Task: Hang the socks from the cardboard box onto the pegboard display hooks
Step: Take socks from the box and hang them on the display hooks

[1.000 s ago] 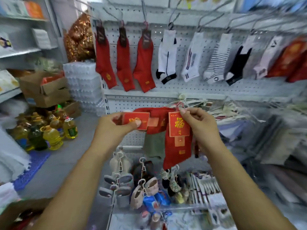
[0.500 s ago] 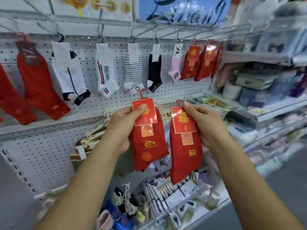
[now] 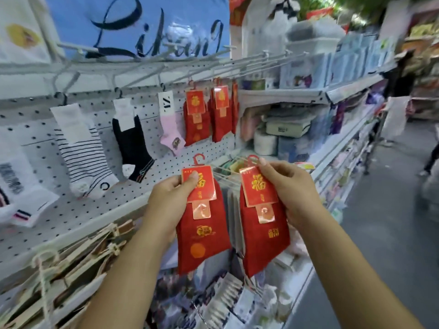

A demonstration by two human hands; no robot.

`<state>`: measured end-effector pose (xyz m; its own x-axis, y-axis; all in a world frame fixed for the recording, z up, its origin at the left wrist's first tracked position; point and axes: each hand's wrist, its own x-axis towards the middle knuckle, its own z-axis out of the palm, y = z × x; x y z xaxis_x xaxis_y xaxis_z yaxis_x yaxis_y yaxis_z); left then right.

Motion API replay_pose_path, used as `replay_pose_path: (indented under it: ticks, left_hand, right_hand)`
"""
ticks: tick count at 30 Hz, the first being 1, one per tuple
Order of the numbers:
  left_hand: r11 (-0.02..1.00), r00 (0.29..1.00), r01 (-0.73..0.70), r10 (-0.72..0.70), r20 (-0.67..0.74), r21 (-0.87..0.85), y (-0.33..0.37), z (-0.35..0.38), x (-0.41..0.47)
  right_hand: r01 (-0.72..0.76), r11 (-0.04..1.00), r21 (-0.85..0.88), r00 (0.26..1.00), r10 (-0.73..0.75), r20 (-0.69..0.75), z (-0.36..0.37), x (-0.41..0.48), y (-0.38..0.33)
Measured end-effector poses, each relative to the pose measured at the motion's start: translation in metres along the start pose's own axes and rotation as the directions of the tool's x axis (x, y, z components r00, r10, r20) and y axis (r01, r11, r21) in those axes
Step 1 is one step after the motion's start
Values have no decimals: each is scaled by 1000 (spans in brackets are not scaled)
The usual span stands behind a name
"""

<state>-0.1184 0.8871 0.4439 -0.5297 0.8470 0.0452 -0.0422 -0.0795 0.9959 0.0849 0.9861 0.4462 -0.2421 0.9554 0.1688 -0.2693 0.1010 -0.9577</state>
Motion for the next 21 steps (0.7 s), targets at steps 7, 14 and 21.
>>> replay_pose_path:
  ticks: [7,14,21]
  left_hand:
    - [1000,998,20,-18,-67,23,-13,33,46]
    - [1000,972,7,-6,-234,1,-16,79,92]
    - [995,932,-51,79,-354,86,-33,137,115]
  right_hand:
    - [-18,998,57,997,13,78,-19,74,28]
    - [-80,996,45,951,63,303,-31,176,40]
    - [-3,999,34,877,-13,480,-30,234,48]
